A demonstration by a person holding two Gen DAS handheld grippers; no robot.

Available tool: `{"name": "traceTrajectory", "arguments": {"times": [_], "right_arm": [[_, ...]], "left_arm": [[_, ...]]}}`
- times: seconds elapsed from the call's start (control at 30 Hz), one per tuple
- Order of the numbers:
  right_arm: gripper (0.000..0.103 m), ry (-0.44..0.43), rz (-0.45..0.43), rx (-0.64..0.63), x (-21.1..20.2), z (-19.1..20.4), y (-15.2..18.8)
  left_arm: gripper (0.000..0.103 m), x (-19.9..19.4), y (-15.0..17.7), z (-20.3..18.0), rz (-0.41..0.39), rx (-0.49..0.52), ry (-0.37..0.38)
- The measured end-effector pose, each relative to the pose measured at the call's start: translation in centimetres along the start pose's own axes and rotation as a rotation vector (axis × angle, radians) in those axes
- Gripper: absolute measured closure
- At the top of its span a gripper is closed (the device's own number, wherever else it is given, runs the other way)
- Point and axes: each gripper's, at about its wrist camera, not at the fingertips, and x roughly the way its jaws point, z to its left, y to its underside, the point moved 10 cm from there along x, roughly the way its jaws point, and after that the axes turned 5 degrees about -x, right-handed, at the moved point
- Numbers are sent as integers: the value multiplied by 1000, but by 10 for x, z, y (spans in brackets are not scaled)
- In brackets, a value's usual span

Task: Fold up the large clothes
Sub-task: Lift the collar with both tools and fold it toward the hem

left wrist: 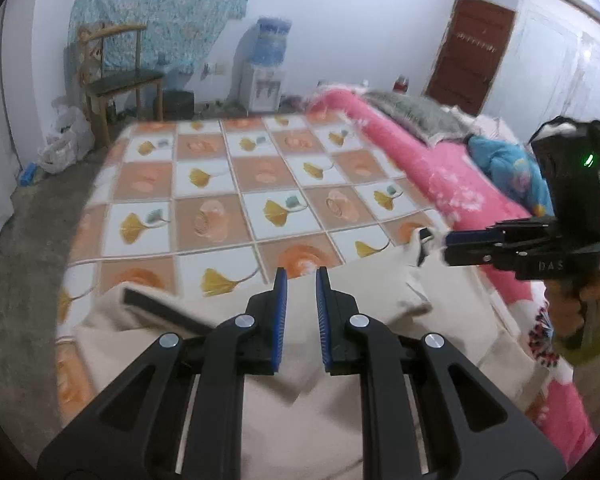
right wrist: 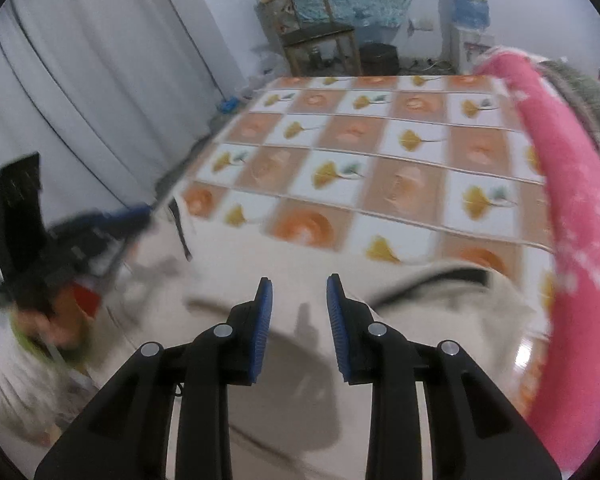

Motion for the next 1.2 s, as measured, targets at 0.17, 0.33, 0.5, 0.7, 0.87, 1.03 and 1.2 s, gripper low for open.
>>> {"name": "traceTrajectory", "arguments": {"times": [0.17,0.33,0.5,0.7,0.87,1.03,1.2], "right_arm": [[75,60,120,-33,70,5,20],[75,84,172,-87,74,2,63],[75,59,170,-16,43,-1,66],[75,71,62,-6,24,4,42],[75,180,153,35,55,-17,75],[75,144,98,61,11,3,79],[49,123,1,55,-34,31,97]], "left_arm": [[87,68,46,4,206,109,-141],[86,61,62,29,199,87,-111],[86,35,51,35,155,75,-111],[86,30,54,1,137,127,-27],[80,50,87,8,221,142,-118],[66,14,84,28,215,44,-145],[46,-57,96,47,100,-29,-161]]}}
